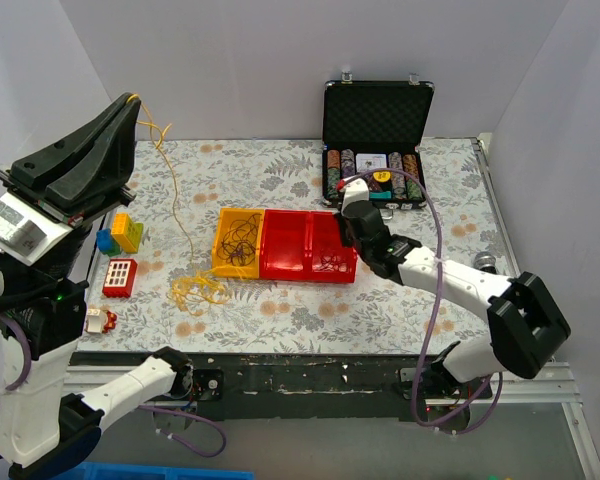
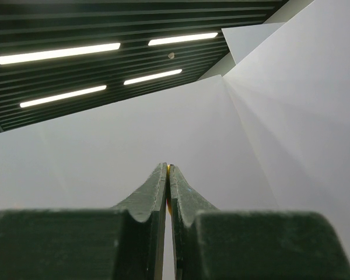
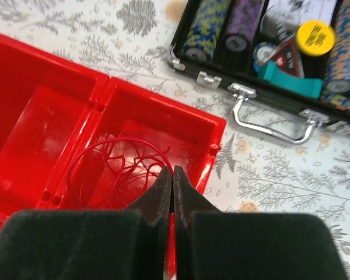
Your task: Untangle the cables
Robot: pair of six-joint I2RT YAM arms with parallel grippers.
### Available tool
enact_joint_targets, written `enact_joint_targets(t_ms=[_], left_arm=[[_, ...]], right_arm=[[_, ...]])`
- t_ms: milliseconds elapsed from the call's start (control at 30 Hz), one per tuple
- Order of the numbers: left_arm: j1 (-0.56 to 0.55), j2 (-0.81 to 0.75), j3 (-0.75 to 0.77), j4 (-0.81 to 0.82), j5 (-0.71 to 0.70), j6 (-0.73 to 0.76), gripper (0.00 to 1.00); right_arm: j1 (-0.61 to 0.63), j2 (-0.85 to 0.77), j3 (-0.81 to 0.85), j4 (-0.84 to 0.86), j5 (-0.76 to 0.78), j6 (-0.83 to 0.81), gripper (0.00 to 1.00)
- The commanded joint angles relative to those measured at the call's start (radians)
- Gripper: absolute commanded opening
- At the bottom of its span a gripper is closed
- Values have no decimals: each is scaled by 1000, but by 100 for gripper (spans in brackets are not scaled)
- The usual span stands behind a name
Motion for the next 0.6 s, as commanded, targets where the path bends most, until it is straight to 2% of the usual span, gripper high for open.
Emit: enact_joint_targets(t_ms=[0, 133, 167, 267, 400, 433, 567], left_arm=[[5, 1, 18, -10, 10, -20, 0], [8, 9, 30, -15, 12, -34, 0], [9, 9, 33, -16, 13, -35, 0], [12, 9, 36, -18, 21, -40, 0], [14, 3, 28, -24, 30, -42, 0], [14, 3, 25, -24, 33, -42, 0], [14, -2, 13, -26, 41, -42, 0]], right_arm=[[-4, 77, 43, -23, -47, 73, 1], [-21, 186, 153, -129, -108, 104, 1], [-21, 206, 179, -170, -116, 110, 6], [-16, 177, 172, -152, -168, 128, 30], [19, -2, 68, 6, -223, 128, 76], [28, -36, 62, 23, -229, 125, 82], [85, -159, 63, 43, -266, 105, 84]])
